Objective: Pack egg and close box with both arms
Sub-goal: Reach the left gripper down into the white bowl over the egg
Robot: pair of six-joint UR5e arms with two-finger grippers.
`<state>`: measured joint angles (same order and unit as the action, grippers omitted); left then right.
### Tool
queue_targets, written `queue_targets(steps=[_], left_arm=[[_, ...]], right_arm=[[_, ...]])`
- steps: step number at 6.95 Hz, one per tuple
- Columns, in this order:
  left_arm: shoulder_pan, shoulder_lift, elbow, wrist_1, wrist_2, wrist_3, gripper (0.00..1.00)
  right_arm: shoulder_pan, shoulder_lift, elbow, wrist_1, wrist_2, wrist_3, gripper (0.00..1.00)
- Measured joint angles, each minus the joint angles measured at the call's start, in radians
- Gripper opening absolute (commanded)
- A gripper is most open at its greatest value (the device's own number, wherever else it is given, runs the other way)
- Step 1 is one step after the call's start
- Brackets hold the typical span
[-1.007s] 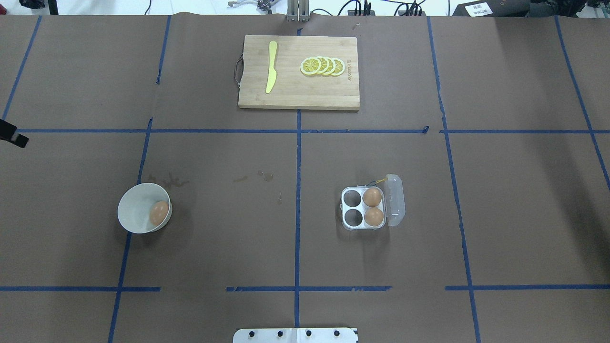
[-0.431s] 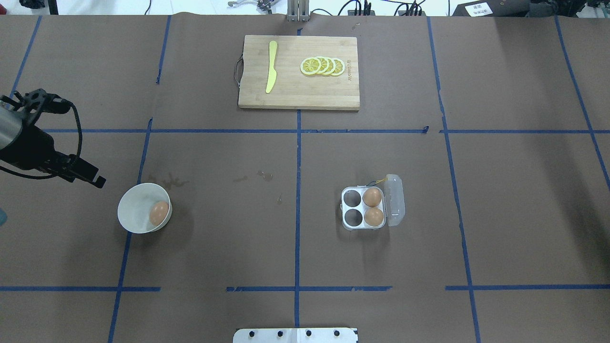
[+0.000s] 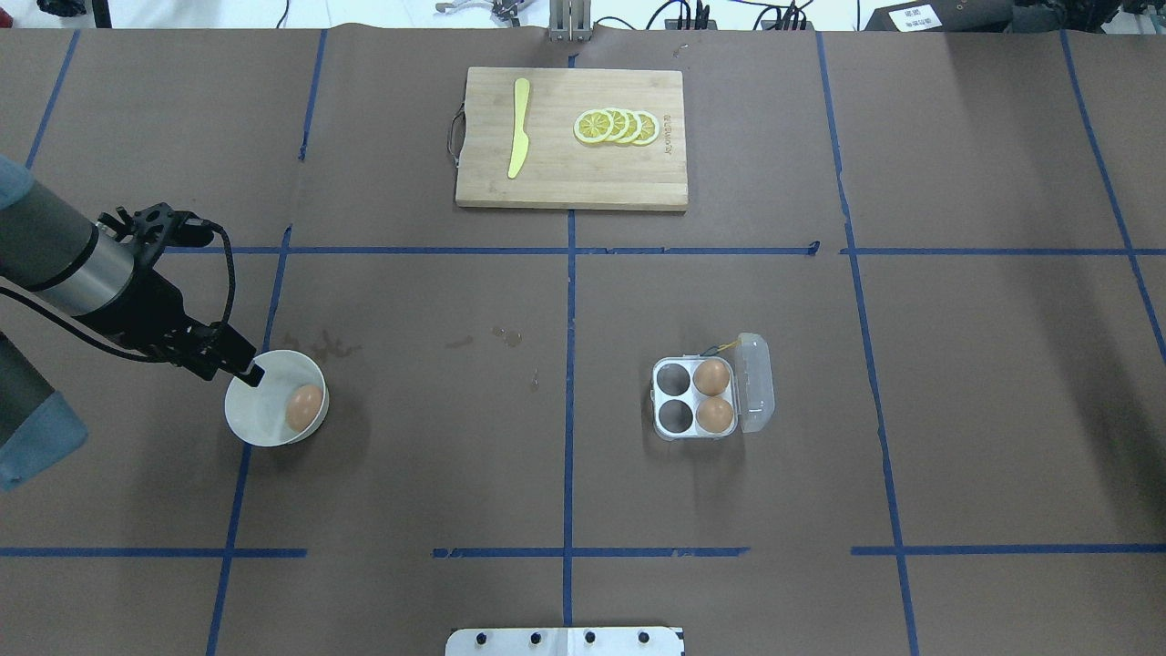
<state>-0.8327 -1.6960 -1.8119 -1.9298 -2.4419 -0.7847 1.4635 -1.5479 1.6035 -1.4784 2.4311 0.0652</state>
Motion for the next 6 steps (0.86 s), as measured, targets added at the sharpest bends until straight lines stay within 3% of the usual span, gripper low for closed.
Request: queue_targets(steps=[6], left_arm=[[0.056, -0.070, 0.082, 0.000, 0.003, -0.095, 0.64]], right_arm=[[-0.001, 0.000, -0.008, 0.000, 0.002, 0.000, 1.00]])
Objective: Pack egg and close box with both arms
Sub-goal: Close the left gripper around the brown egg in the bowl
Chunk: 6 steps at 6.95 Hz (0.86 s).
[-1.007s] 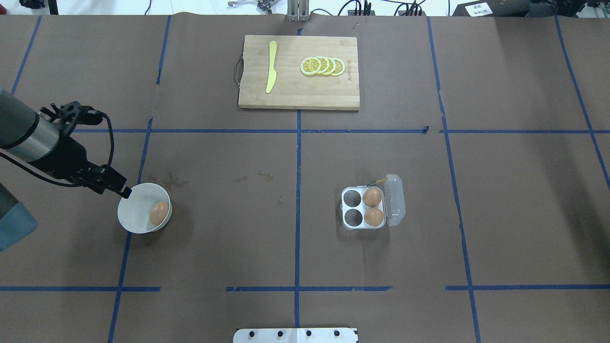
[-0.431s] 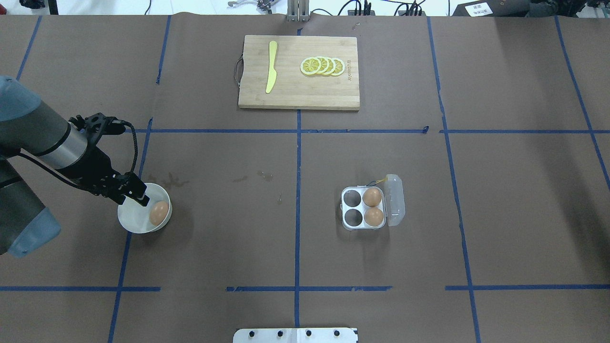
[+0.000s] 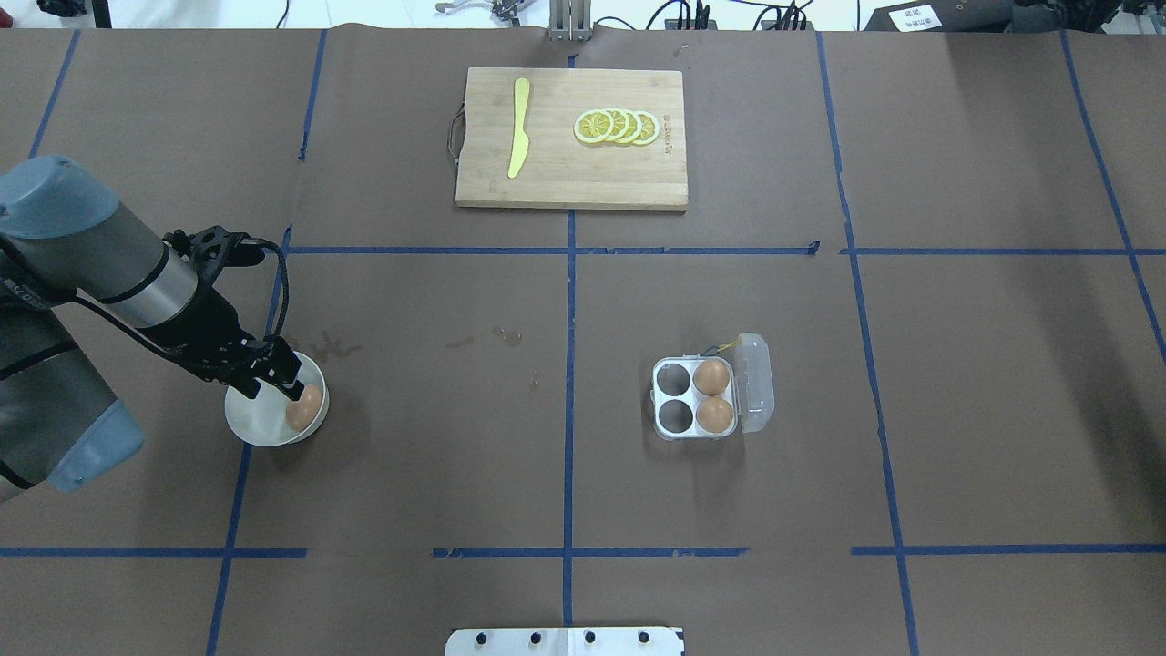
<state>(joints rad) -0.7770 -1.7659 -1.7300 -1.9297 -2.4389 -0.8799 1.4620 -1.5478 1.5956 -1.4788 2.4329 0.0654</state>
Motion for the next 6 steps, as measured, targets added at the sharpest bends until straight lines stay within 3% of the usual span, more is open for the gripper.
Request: queue_targets(steps=[6], left_arm=[[0.028, -0.016, 0.025, 0.000, 0.009, 0.001, 0.61]], right_arm=[[-0.001, 0.001, -0.009, 0.000, -0.002, -0.001, 1.00]])
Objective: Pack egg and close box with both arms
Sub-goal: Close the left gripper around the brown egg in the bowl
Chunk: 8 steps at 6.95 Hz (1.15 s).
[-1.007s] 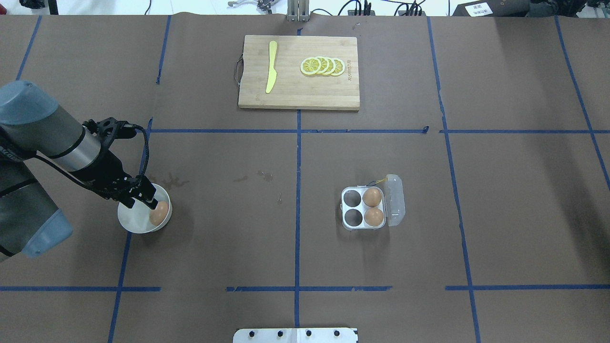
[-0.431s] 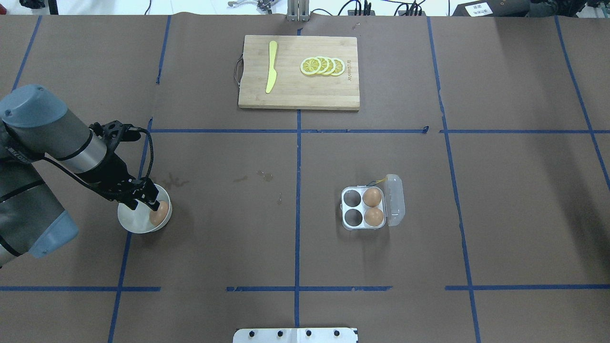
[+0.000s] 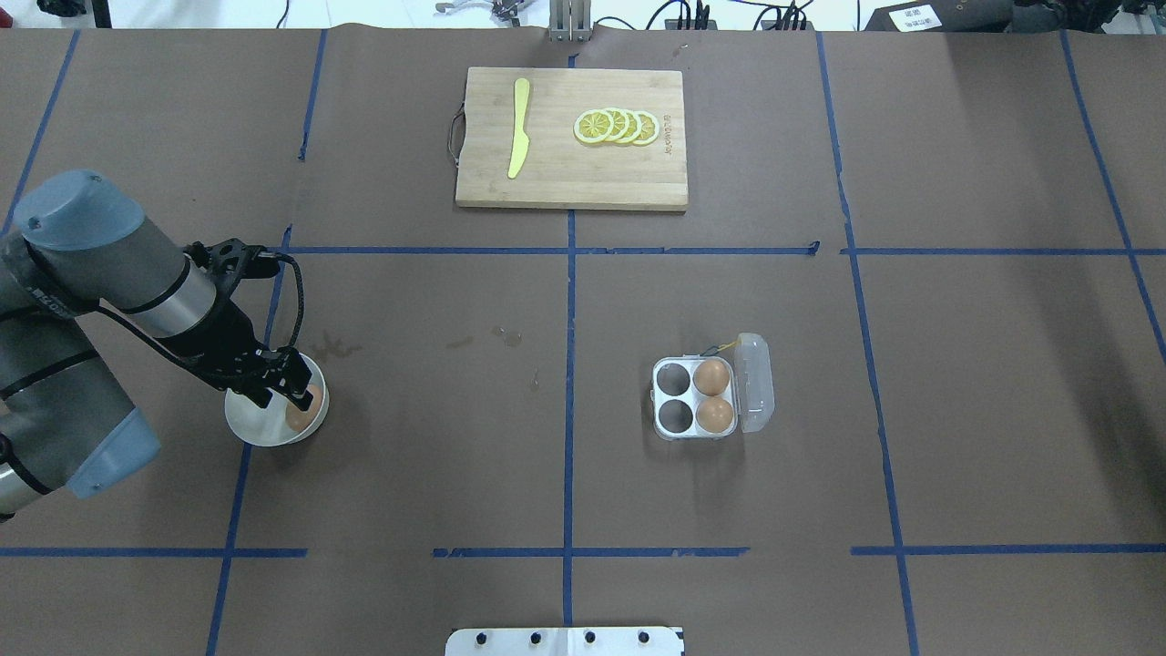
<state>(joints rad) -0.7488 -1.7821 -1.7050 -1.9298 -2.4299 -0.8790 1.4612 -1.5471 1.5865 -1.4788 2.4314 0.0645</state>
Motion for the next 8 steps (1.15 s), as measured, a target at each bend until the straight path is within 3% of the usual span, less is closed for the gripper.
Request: queue_targets(steps=[5, 8], left_arm=[[0.013, -0.008, 0.012, 0.000, 0.001, 0.004, 0.60], [0.024, -0.023, 0.024, 0.000, 0.006, 0.002, 0.53]], right_arm=[[0.000, 0.001, -0.008, 0.000, 0.001, 0.000, 1.00], [0.000, 0.003, -0.017, 0.000, 0.001, -0.001, 1.00]])
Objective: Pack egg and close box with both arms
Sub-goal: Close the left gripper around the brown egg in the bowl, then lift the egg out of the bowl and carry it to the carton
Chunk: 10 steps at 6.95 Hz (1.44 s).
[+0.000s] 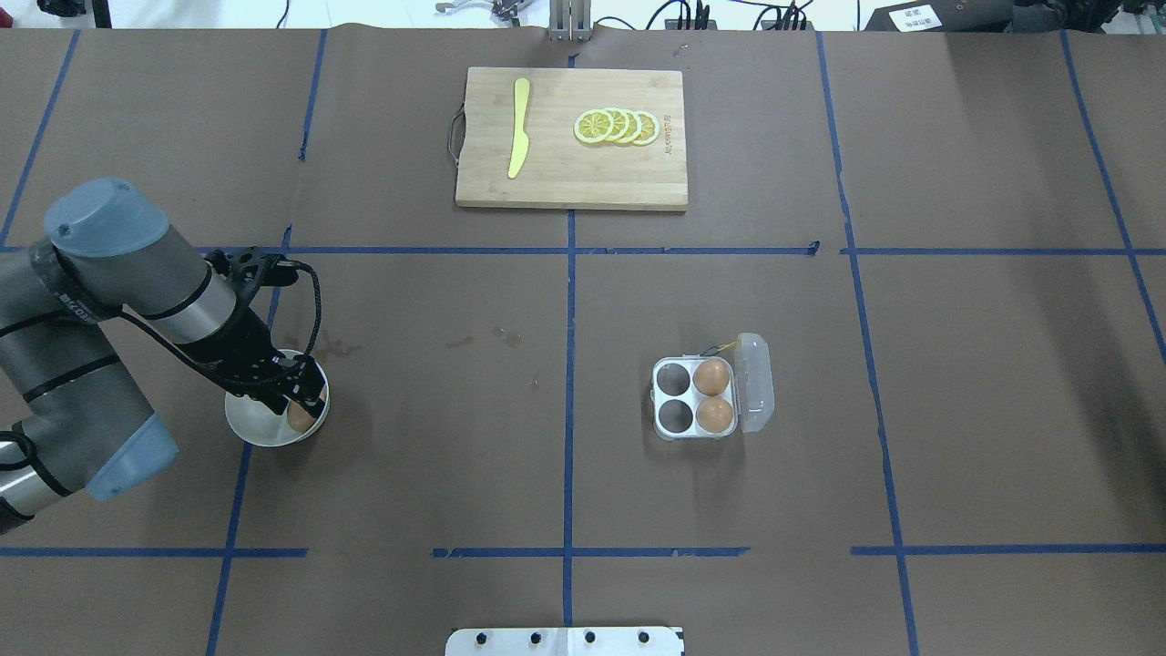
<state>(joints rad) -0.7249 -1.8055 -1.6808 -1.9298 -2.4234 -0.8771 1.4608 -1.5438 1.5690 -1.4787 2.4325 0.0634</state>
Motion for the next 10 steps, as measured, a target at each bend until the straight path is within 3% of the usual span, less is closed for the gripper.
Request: queue_targets(steps=[3, 4, 5, 10], left_arm=[[0.002, -0.003, 0.013, 0.000, 0.023, 0.006, 0.42], [0.002, -0.003, 0.014, 0.000, 0.025, 0.007, 0.17], [0.002, -0.002, 0.014, 0.000, 0.025, 0.007, 0.00], [-0.103, 0.005, -0.097, 0.016, 0.027, 0.009, 0.00]], right_arm=[[0.000, 0.001, -0.003, 0.000, 0.000, 0.001, 1.00], [0.000, 0.001, -0.003, 0.000, 0.000, 0.002, 1.00], [0.001, 0.001, -0.003, 0.000, 0.000, 0.002, 1.00], [0.001, 0.001, 0.001, 0.001, 0.000, 0.002, 1.00]])
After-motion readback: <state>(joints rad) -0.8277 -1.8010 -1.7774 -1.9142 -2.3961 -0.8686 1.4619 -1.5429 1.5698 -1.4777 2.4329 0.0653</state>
